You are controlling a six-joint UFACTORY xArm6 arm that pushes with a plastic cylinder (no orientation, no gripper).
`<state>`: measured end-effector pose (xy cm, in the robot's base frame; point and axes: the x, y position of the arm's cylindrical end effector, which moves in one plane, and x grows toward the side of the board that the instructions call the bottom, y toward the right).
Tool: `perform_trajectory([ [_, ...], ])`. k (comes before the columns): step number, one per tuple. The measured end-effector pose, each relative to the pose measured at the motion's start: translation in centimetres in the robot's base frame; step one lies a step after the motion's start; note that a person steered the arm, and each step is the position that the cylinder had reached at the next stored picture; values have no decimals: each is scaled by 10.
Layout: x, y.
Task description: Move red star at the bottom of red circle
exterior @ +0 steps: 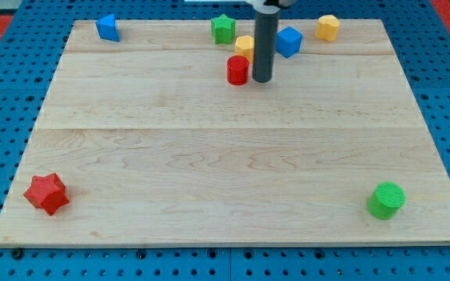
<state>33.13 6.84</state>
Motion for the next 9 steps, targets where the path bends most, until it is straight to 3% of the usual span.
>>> perform_trajectory([
  [2, -59, 78],
  [6, -45, 61],
  [7, 3, 79],
  [8, 84, 53],
  [9, 183, -25],
])
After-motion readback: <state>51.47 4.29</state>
